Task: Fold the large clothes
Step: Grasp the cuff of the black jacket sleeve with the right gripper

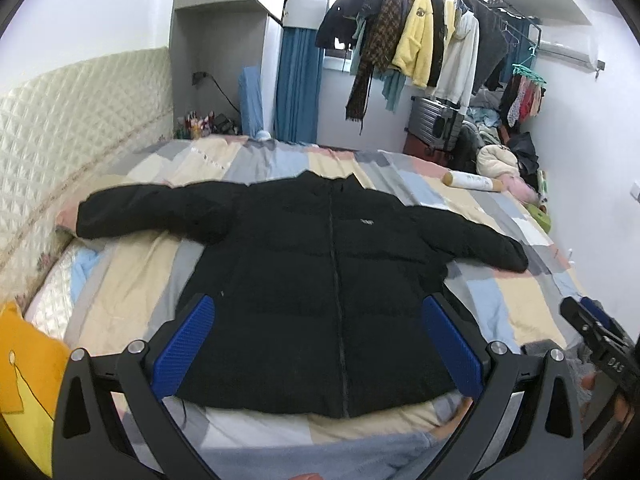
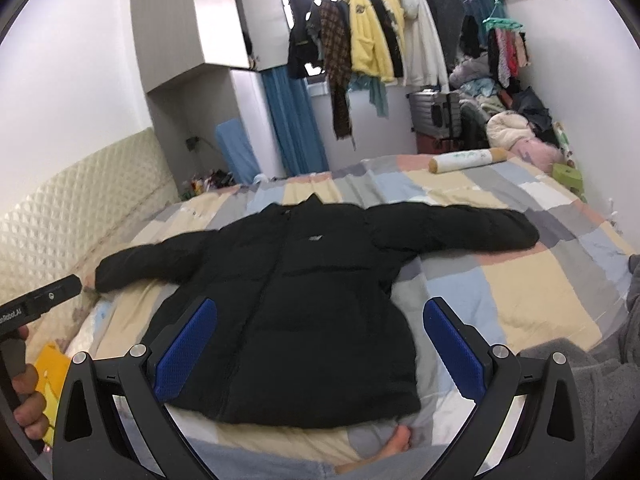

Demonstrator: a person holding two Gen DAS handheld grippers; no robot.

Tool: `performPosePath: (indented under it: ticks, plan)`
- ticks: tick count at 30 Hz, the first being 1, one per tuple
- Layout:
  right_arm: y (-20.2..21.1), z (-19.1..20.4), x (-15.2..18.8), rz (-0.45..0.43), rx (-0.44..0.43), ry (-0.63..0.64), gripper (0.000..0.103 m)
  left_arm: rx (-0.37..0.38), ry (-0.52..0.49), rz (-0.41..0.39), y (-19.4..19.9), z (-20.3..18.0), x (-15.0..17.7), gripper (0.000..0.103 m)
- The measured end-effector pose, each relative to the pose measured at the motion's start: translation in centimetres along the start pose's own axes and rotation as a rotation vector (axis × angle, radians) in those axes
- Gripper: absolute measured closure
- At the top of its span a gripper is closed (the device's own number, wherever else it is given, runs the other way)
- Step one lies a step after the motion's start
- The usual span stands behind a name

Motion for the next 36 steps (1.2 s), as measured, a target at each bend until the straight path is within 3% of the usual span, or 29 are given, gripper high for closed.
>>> performPosePath:
  ticks: [5, 8, 12, 22, 31, 36]
  plan:
    - [-1.5, -1.1, -1.4, -0.039, 0.035, 0.015, 0.0, 0.004, -0.03, -0.025, -2.0, 0.3, -1.9, 0.0]
    - [-3.6, -1.4, -1.2, -0.018, 0.052, 0.058, 0.0, -0.003, -0.056, -0.046, -4.3, 0.6, -2.5, 0.0]
    - [-6.8, -2.5, -0.4, 0.031, 0.04, 0.044, 0.0, -0.041, -0.052, -0.022, -7.9, 2.6, -1.6, 0.0]
    - [-11.8, -6.8, -3.3, -0.006, -0.005, -0.039, 0.0, 0.032, 0.016, 0.012, -11.7, 4.3, 1.1, 0.0]
    - [-17.2, -12.6, -5.3, -0.014, 0.056, -0.019, 0.0, 0.04, 0.079, 0.017, -13.2, 6.0, 2.0, 0.0]
    - [-21.0, -18.8, -4.4, 0.009, 0.115, -0.119, 0.0, 0.03, 0.09, 0.035, -14.2, 6.5, 2.6, 0.0]
Point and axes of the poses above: each gripper's, at about its wrist camera, not at the fingertips, and y roughly against the way its jaws point, z to its left, x to its underside, the point moved 10 cm from there along -y, roughly the way its jaws point, and after that the axes turned 3 degrees about -y, right-handed, at the moved point
